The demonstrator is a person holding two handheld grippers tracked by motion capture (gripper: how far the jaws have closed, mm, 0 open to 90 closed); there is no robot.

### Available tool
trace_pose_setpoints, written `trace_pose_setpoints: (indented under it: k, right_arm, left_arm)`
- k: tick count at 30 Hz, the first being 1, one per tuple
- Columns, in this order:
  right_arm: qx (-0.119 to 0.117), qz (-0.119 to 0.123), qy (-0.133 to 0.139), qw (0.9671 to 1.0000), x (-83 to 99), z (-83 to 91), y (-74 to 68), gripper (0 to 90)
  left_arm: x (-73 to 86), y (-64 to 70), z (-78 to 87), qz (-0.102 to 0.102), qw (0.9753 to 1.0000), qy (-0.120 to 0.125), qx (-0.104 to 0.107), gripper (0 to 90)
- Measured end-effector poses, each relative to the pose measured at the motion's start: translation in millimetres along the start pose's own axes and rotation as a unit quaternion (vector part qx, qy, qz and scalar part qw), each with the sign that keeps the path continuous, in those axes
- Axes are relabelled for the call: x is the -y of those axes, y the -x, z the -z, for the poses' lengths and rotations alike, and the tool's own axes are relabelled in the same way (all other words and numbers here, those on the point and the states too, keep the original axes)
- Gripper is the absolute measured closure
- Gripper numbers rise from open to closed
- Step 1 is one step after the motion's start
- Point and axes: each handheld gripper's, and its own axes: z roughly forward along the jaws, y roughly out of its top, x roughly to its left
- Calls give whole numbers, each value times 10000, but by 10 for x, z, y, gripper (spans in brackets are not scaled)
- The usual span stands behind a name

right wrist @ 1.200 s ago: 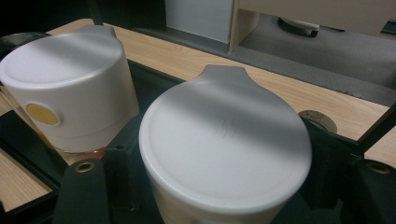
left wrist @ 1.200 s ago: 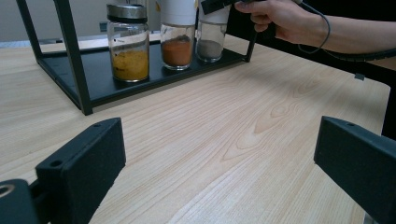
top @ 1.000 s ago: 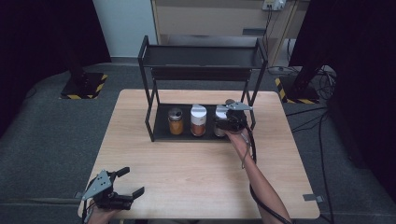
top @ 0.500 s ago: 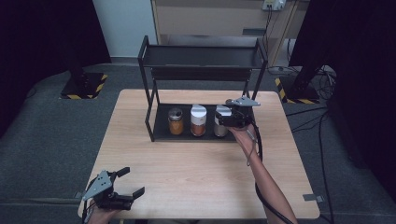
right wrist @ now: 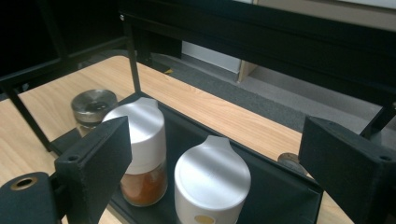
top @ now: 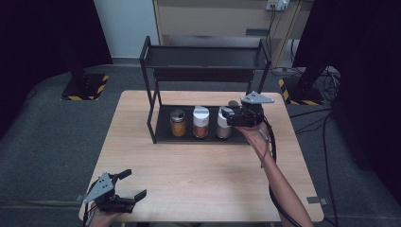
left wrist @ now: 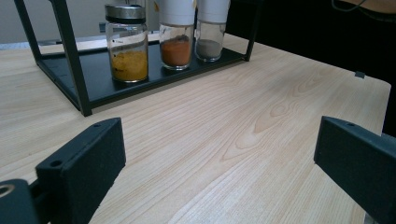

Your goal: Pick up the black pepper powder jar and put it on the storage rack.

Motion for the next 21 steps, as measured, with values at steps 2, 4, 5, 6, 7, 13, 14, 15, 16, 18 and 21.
trace_pose_setpoints:
  k: [2, 4, 5, 6, 7, 13, 14, 15, 16, 18, 21]
  right_arm:
    - [-67, 0, 11, 10000, -15, 57, 7, 98]
    - [-89, 41, 31, 9999, -23, 105, -4, 99]
    - [-108, 50, 35, 9999, -28, 127, -8, 99]
    - [-146, 88, 64, 9998, -27, 163, -15, 99]
    - [-162, 106, 78, 9998, -26, 186, -24, 99]
    - [-335, 215, 114, 9991, 2, 337, -87, 99]
    - [-342, 258, 120, 9990, 10, 362, -107, 99]
    - [-393, 286, 114, 9988, 17, 398, -123, 99]
    - [-422, 304, 110, 9986, 19, 417, -127, 99]
    - [-454, 342, 136, 9983, 41, 474, -152, 99]
    - [-494, 426, 163, 9977, 68, 553, -178, 99]
  left_arm:
    - [-1, -1, -2, 7, 10000, -4, -1, 13]
    - [0, 0, -3, 13, 10000, -1, -3, 13]
    - [0, -1, -4, 17, 10000, -5, -6, 13]
    - [-2, -2, -3, 20, 10000, -9, -7, 12]
    - [-1, -3, -4, 26, 10000, 0, -6, 13]
    - [-14, -2, -23, 16, 10000, -22, 35, 12]
    - [-16, -5, -24, 14, 10000, -38, 31, 12]
    - [-14, -8, -23, 26, 10000, -37, 31, 12]
    - [-10, -10, -20, 44, 10000, -27, 27, 12]
    - [-4, -12, -19, 59, 10000, -5, 21, 12]
    - [-10, -11, -22, 35, 10000, -24, 30, 12]
